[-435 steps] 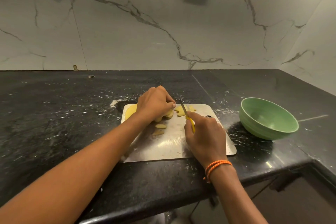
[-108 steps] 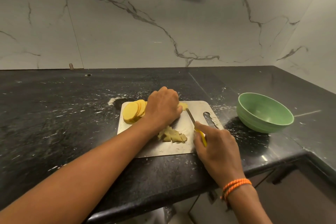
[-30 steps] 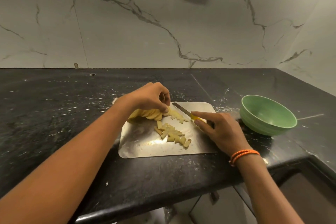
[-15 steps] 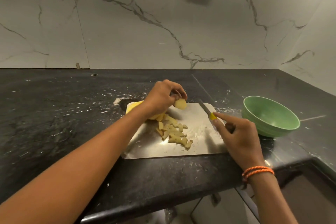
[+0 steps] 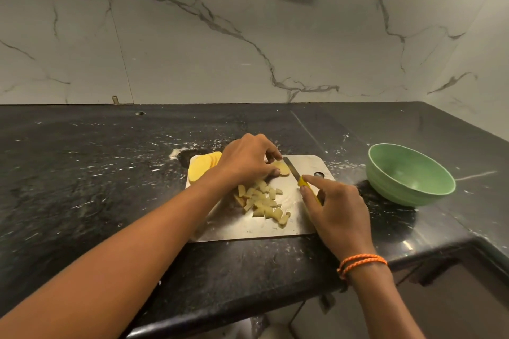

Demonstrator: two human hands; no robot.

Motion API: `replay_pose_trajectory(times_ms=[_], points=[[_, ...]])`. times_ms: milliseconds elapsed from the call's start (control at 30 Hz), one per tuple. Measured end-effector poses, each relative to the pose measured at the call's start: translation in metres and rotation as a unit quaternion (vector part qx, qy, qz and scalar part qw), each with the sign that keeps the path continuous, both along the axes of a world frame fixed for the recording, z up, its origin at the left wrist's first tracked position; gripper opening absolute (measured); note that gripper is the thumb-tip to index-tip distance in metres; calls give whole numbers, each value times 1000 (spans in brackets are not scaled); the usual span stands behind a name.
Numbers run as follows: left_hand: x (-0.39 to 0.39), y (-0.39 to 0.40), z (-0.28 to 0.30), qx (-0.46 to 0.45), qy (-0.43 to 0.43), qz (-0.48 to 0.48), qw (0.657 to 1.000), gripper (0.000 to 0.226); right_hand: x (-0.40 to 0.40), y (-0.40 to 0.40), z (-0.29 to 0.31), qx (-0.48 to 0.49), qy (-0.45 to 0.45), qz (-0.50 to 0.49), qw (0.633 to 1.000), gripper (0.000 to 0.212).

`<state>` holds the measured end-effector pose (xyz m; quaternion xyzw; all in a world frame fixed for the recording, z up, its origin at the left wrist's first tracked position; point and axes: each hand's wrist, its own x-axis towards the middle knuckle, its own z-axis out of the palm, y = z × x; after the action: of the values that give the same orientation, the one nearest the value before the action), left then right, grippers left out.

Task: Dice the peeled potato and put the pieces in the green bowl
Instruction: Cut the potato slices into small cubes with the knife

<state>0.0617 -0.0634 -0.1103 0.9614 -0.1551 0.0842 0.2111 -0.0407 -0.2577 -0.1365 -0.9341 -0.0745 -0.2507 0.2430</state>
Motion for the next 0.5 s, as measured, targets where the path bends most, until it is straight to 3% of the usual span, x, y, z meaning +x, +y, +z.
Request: replay_pose_trajectory(times_ms=[133, 267, 500], points=[[-1, -2, -5, 1, -64, 55, 996, 32, 3, -3, 3, 1, 0, -6, 1000, 33], [-1, -4, -7, -10, -39, 57, 998, 22, 0, 1, 2, -23, 0, 10, 1000, 34], [5, 0, -9, -8, -2, 34, 999, 37, 1, 8, 8, -46, -48, -19, 998, 25]])
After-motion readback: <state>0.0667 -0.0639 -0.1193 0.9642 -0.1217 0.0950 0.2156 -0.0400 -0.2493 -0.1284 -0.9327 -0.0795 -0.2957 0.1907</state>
